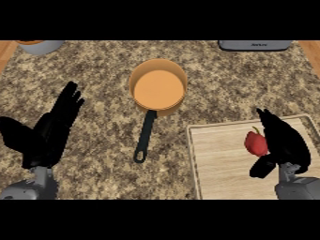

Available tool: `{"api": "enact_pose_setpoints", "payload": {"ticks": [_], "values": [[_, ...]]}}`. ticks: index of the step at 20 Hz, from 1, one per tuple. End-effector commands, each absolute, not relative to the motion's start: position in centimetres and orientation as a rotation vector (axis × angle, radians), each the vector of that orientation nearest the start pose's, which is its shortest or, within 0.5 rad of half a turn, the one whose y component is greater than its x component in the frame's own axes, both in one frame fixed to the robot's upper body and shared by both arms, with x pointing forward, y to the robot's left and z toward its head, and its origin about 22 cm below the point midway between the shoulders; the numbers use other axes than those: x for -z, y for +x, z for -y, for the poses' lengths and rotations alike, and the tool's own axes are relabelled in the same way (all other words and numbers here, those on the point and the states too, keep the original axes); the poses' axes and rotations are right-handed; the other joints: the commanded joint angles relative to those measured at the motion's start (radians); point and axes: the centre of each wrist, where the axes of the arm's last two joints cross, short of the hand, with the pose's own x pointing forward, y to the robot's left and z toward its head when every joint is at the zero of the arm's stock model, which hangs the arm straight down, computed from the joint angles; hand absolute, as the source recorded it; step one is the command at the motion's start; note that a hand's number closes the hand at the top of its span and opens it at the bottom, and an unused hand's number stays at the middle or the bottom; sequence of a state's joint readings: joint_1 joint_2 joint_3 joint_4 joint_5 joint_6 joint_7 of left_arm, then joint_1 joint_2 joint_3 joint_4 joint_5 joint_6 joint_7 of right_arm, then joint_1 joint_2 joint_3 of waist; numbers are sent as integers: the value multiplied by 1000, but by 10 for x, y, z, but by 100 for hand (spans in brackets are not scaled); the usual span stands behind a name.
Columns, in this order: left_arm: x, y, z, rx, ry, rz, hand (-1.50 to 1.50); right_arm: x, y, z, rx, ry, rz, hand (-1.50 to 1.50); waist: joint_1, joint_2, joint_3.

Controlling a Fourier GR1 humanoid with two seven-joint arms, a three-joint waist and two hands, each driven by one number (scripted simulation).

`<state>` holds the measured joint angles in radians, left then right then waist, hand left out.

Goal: Pick the bell pepper from the tray and place it in the pot

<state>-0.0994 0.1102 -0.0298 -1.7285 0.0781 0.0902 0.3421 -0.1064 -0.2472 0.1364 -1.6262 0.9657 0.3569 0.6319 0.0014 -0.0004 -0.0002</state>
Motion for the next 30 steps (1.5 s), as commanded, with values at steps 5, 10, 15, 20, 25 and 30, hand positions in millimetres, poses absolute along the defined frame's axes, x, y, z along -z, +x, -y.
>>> {"api": "enact_pose_setpoints", "payload": {"ticks": [5,10,15,20,25,30], "values": [[-64,262,-231,-4,17,1477,0,-17,271,240,-974,-865,959,150,5,1,1],[-65,256,-252,2,18,1475,0,-49,274,246,-989,-932,986,150,0,0,0],[-66,269,-239,13,-8,1458,0,-20,275,251,-982,-935,1019,150,0,0,0],[-56,263,-224,17,19,1457,0,-54,258,159,-802,-942,907,150,-1,-3,-2],[-59,261,-230,41,7,1450,0,-68,242,109,-630,-1018,750,150,21,-6,-3],[-67,267,-224,8,10,1457,0,-116,230,84,-489,-1260,833,150,0,-11,-3]]}}
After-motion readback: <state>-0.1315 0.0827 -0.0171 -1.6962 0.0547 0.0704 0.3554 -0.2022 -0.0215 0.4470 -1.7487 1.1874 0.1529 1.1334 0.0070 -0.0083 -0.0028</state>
